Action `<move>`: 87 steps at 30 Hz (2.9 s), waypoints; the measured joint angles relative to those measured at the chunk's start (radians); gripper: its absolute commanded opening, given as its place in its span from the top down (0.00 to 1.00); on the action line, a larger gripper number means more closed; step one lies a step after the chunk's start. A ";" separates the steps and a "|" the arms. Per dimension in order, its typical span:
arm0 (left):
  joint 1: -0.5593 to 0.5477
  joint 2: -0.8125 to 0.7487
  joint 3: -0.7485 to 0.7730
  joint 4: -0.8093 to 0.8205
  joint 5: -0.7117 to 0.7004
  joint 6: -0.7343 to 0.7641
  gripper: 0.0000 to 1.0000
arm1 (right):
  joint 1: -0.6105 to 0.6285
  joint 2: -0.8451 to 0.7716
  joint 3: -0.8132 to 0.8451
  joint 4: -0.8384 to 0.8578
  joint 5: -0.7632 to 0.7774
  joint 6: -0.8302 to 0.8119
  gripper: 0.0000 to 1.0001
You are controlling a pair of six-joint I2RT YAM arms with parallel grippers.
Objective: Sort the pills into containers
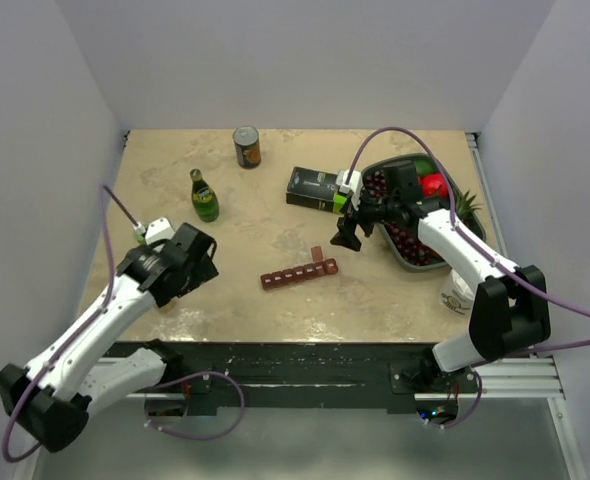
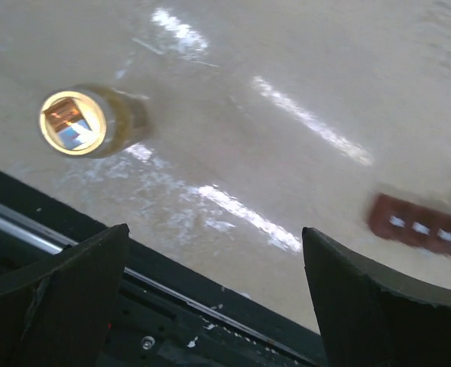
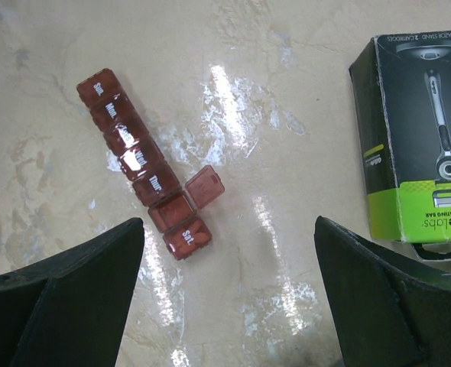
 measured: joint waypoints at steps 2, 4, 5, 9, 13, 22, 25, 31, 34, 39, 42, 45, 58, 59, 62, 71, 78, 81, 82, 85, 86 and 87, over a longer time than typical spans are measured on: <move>0.008 0.084 -0.007 -0.066 -0.067 -0.095 0.00 | 0.000 0.000 0.000 0.000 -0.001 0.000 0.04; 0.024 0.138 -0.023 -0.085 -0.106 -0.140 0.00 | 0.000 0.000 0.000 0.000 0.000 0.000 0.04; 0.048 0.150 -0.035 -0.080 -0.120 -0.148 0.00 | 0.000 0.000 0.000 0.000 0.000 0.000 0.04; 0.203 0.142 -0.069 -0.021 -0.148 -0.127 0.01 | 0.000 0.001 0.000 0.000 0.000 0.000 0.04; 0.369 0.134 -0.118 0.079 -0.145 -0.066 0.05 | 0.000 0.001 0.000 0.000 0.002 -0.003 0.03; 0.480 0.146 -0.163 0.205 -0.093 0.030 0.32 | 0.000 0.003 0.000 -0.004 0.006 -0.011 0.02; 0.484 0.139 -0.174 0.227 -0.081 0.045 0.52 | 0.000 0.003 0.000 -0.006 0.006 -0.012 0.02; 0.487 0.113 -0.206 0.260 -0.054 0.082 0.74 | 0.000 0.003 0.000 -0.007 0.007 -0.014 0.02; 0.487 0.104 -0.211 0.282 -0.027 0.121 0.95 | 0.000 0.003 0.000 -0.007 0.006 -0.014 0.02; 0.489 0.068 -0.225 0.373 0.132 0.254 1.00 | 0.000 0.003 0.000 -0.007 0.006 -0.015 0.02; 0.491 0.064 -0.227 0.458 0.291 0.388 1.00 | 0.000 0.003 0.000 -0.007 0.006 -0.018 0.02; 0.489 0.079 -0.227 0.551 0.463 0.505 1.00 | 0.000 0.003 0.000 -0.007 0.006 -0.018 0.02; 0.234 0.484 0.005 0.663 0.622 0.774 1.00 | 0.001 0.043 -0.002 -0.014 0.006 -0.038 0.02; 0.222 0.500 0.026 0.661 0.612 0.783 0.99 | 0.001 0.045 -0.002 -0.014 0.006 -0.039 0.02; 0.192 0.542 0.078 0.654 0.578 0.809 0.93 | 0.006 0.054 -0.003 -0.015 0.006 -0.045 0.02; 0.124 0.587 0.104 0.640 0.496 0.843 0.55 | 0.021 0.069 -0.007 -0.016 0.006 -0.068 0.02; 0.117 0.579 0.103 0.647 0.480 0.856 0.20 | 0.027 0.069 -0.009 -0.029 0.005 -0.091 0.02; 0.117 0.540 0.097 0.663 0.474 0.860 0.16 | 0.033 0.069 -0.011 -0.037 0.004 -0.105 0.01; 0.117 0.518 0.088 0.678 0.473 0.860 0.16 | 0.035 0.069 -0.013 -0.040 0.002 -0.111 0.01; 0.117 0.437 0.050 0.717 0.469 0.865 0.10 | 0.045 0.069 -0.016 -0.051 -0.003 -0.130 0.01; 0.117 0.402 0.030 0.737 0.468 0.867 0.09 | 0.049 0.069 -0.018 -0.054 -0.003 -0.137 0.01; 0.117 0.367 0.010 0.752 0.468 0.867 0.07 | 0.053 0.069 -0.019 -0.058 -0.003 -0.144 0.01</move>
